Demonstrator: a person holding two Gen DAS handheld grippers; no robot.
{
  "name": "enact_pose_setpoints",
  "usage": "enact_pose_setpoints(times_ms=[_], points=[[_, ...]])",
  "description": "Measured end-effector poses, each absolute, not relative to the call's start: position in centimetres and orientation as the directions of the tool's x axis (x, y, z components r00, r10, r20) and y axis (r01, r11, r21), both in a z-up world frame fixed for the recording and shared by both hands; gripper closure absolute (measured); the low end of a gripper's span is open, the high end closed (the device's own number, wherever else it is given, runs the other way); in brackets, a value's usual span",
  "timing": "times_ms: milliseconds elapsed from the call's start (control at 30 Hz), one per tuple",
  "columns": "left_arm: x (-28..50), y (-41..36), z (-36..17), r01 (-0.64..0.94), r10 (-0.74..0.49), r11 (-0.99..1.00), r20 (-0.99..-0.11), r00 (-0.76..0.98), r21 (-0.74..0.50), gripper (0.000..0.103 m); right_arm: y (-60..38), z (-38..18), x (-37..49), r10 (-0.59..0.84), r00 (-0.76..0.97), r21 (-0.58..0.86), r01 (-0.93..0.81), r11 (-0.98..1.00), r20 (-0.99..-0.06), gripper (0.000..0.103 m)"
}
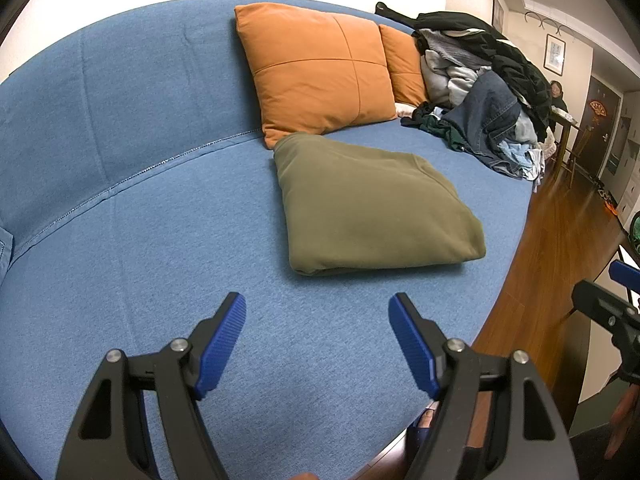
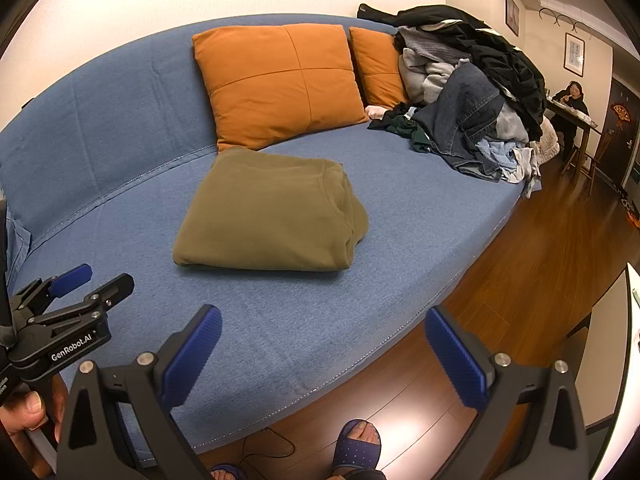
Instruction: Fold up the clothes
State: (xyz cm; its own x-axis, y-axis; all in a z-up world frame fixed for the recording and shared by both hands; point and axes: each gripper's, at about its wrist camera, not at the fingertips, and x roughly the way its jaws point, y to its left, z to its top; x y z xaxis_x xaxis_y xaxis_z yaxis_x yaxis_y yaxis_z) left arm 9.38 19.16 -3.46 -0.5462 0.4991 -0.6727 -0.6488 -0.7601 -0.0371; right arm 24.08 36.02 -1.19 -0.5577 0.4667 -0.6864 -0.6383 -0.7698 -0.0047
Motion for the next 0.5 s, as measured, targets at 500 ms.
enact_pose_setpoints(times_ms=[500], points=[[9.33, 19.04, -3.44, -0.649, 0.501, -0.760, -0.673, -0.544, -0.041, 0.029, 35.86, -1.19, 23.87, 0.468, -0.558, -0.009, -0.636, -0.772, -0.686, 0.000]])
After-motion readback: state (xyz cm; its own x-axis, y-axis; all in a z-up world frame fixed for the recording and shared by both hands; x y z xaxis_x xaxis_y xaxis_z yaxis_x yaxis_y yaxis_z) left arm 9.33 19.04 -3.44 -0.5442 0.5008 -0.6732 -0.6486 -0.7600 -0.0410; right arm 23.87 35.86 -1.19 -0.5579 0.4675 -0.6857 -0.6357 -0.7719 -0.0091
